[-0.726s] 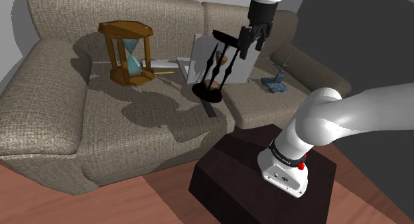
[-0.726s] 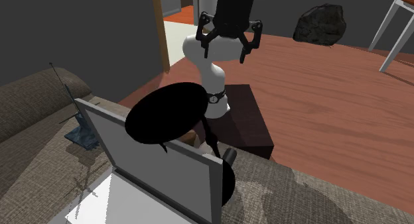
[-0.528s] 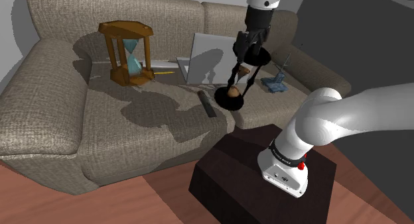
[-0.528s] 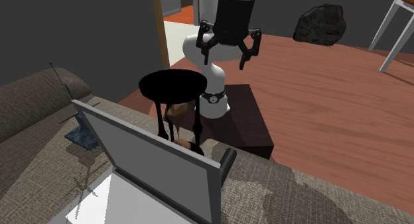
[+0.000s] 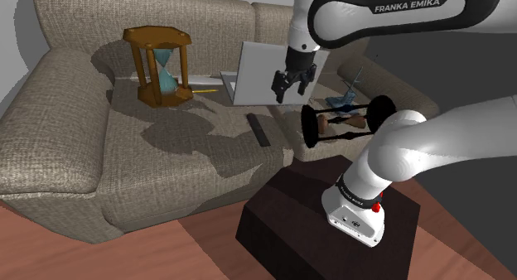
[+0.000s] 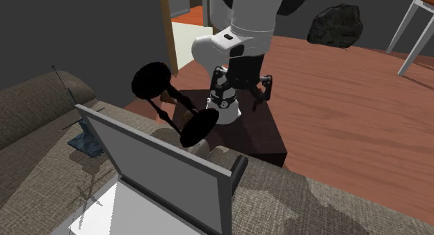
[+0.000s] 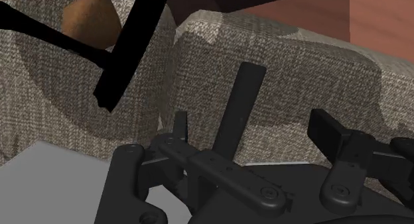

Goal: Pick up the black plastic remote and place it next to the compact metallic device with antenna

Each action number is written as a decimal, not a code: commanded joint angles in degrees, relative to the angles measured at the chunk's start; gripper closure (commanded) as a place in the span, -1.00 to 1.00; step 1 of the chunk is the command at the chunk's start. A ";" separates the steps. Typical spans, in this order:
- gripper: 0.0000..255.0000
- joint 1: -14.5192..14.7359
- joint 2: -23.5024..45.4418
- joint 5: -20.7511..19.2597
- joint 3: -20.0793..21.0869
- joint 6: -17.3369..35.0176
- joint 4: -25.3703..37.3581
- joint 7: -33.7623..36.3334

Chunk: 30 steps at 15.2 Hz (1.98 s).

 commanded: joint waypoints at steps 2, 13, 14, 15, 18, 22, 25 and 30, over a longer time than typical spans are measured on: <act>-1.00 -0.78 3.95 0.72 0.43 7.73 -3.01 2.49; -1.00 -3.57 27.51 1.94 3.00 37.16 -6.75 12.43; -1.00 -3.65 28.38 1.77 3.05 38.20 -6.92 12.56; -1.00 -3.74 29.27 1.57 3.10 39.24 -7.08 12.70; -1.00 -4.05 32.04 0.86 3.25 42.36 -7.44 13.21; -1.00 -4.34 34.54 0.05 3.35 45.03 -7.65 13.78; -1.00 -4.34 34.55 0.04 3.35 45.03 -7.64 13.79; 1.00 -4.34 34.54 0.04 3.36 45.02 -7.64 13.80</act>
